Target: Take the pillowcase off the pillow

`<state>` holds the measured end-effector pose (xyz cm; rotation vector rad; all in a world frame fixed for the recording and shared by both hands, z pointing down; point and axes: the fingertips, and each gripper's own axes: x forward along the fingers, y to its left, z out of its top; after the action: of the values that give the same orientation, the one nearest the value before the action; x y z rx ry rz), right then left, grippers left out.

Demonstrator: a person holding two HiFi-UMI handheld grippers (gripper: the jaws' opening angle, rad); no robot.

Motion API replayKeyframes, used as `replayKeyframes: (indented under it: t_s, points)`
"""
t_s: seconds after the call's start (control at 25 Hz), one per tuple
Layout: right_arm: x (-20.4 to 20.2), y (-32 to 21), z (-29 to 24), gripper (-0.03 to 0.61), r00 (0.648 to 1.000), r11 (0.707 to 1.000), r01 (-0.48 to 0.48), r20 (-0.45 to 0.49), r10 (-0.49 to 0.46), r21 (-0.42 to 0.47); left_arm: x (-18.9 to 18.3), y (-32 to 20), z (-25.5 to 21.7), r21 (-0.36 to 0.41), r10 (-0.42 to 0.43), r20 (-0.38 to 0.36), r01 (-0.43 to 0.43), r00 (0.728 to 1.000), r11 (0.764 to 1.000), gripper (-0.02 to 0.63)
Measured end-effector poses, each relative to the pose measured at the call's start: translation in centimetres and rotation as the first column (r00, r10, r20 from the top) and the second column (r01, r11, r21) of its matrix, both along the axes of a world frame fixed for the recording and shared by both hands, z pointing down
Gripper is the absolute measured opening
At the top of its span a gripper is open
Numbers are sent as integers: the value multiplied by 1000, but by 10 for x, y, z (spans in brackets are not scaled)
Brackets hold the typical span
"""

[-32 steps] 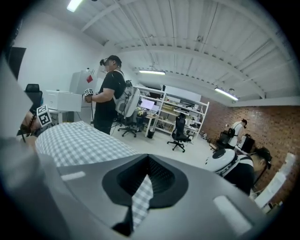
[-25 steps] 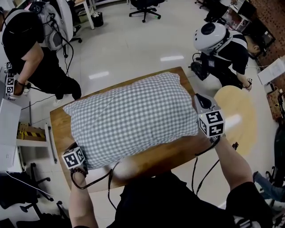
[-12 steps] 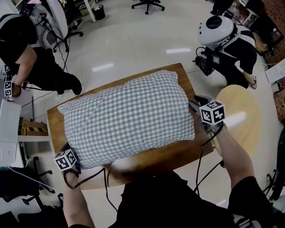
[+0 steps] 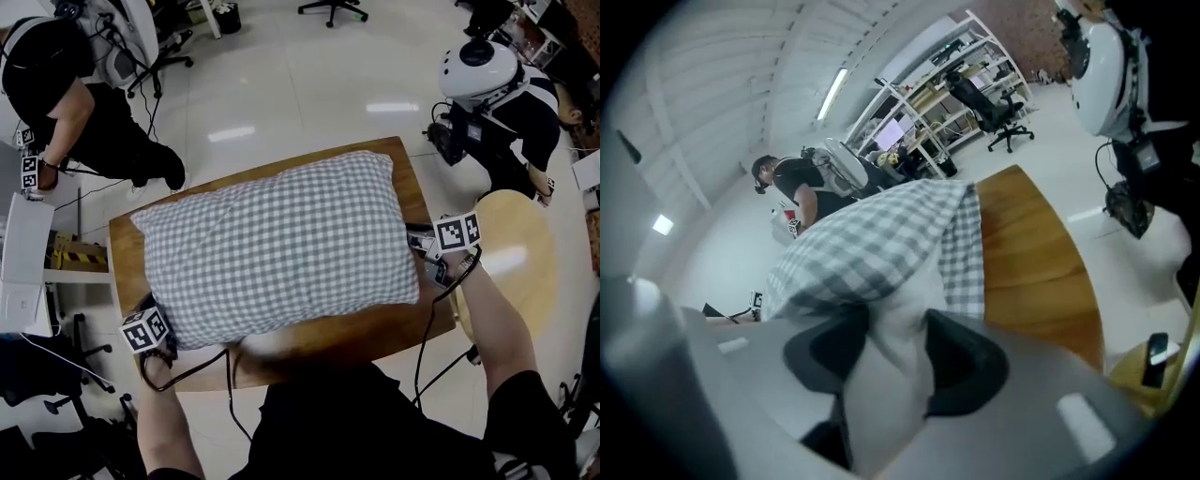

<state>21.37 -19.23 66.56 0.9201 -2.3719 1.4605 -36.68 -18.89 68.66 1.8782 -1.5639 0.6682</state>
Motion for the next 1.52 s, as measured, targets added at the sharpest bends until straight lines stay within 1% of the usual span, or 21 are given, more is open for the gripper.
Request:
replayKeyframes:
  t_s: [0.04, 0.08, 0.12, 0.16, 0.2, 0.24, 0.28, 0.44, 0.56, 0.64, 0.72, 0.88, 1.04, 1.24, 1.52]
  points:
    - [6, -1, 1, 133, 1000, 1000, 9, 5, -9, -1, 9, 0, -3, 4, -1, 7, 1, 1000, 1000, 8]
    - [20, -2, 3, 76, 1000, 1000, 18, 1, -18, 6, 26, 0, -3, 8, -1, 19, 1, 1000, 1000, 8]
    - [43, -2, 7, 43, 1000, 1000, 24, -14, -23, 20, 49, 0, -1, 12, 1, 36, -2, 999, 1000, 8]
    - [69, -1, 13, 34, 999, 999, 25, -37, -24, 37, 74, 0, 4, 16, 4, 54, -5, 999, 1000, 8]
    - [91, 0, 19, 29, 998, 998, 23, -67, -19, 57, 91, 1, 10, 21, 4, 71, -5, 997, 1000, 8]
    - [104, 0, 24, 26, 995, 997, 17, -102, -9, 76, 99, 1, 15, 27, 0, 85, -2, 996, 1000, 8]
    - [110, -2, 24, 25, 991, 996, 8, -135, 5, 94, 99, 0, 18, 34, -9, 96, 6, 995, 999, 8]
    - [115, -14, 3, 20, 969, 982, -27, -238, 72, 189, 71, 0, 9, 56, -69, 117, 63, 991, 996, 5]
    - [119, -12, -6, 18, 946, 970, -47, -300, 121, 240, 63, 6, 9, 52, -82, 113, 77, 990, 996, 5]
    - [124, -9, -11, 18, 930, 960, -65, -332, 158, 274, 60, 11, 11, 58, -104, 98, 98, 990, 993, 5]
    - [131, -7, -17, 17, 915, 950, -91, -351, 197, 298, 57, 14, 10, 67, -113, 91, 107, 989, 992, 5]
    - [144, -4, -25, 17, 890, 940, -134, -379, 253, 313, 44, 20, 7, 61, -148, 70, 143, 987, 988, 5]
    - [156, 0, -32, 17, 874, 933, -151, -397, 280, 327, 42, 23, 3, 69, -157, 60, 153, 986, 986, 6]
    - [170, 1, -43, 17, 856, 919, -184, -402, 324, 350, 39, 18, -7, 95, -166, 17, 164, 986, 982, 6]
    - [182, 0, -53, 17, 837, 903, -200, -413, 359, 380, 34, 15, -12, 91, -208, -8, 208, 978, 974, 6]
